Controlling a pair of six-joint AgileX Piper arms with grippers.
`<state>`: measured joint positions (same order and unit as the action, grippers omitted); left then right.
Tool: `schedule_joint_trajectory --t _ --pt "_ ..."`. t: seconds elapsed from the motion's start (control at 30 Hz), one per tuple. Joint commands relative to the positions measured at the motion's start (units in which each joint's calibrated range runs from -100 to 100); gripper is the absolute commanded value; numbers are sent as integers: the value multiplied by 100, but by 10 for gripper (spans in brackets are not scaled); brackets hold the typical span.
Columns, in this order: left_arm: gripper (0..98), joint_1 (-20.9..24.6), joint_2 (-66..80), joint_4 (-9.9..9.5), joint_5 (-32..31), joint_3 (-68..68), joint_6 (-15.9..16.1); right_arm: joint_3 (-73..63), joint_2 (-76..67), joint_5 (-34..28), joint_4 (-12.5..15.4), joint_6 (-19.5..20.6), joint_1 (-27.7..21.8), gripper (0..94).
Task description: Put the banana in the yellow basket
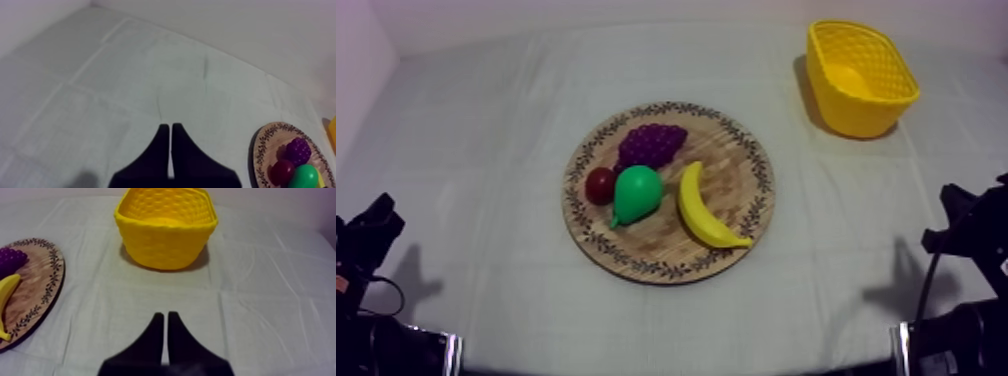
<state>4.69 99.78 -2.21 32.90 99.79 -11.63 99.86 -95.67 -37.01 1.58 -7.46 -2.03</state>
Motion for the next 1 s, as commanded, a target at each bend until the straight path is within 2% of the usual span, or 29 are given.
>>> schedule_joint_trajectory --t 0.0,0.27,0.5,0.77,0.97 --pt "1 -2 5 3 0 -1 -2 3 0 -1 1 -56 6 6" --pt "1 -2 5 3 0 -1 0 3 3 36 -8 -214 73 6" --pt "1 -2 5 3 0 -1 1 -178 363 93 -225 -83 209 6" --pt "1 -2 5 3 0 -1 1 -1137 1169 95 -204 -162 164 6" --pt "1 -2 5 3 0 -1 -1 -2198 1838 -273 -125 -391 127 6"
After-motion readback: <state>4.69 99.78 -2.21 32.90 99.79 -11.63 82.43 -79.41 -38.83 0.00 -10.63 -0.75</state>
